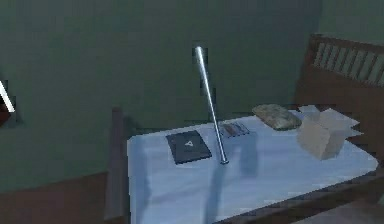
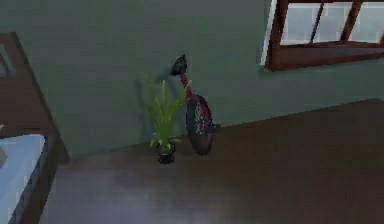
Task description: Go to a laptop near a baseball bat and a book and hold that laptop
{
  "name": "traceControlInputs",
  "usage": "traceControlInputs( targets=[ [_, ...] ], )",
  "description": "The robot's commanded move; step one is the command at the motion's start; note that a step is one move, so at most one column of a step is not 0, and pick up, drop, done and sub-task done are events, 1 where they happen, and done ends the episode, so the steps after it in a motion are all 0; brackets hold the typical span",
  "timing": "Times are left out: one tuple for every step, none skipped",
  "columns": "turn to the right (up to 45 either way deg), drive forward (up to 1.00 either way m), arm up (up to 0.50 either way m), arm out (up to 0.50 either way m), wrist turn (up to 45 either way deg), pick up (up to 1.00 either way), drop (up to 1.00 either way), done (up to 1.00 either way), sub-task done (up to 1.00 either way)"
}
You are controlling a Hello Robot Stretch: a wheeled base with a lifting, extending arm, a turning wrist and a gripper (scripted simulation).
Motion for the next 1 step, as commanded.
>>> traceControlInputs(
  targets=[
    [45.0,0.0,0.0,0.0,0.0,0.0,0.0,0.0,0.0]
  ],
)
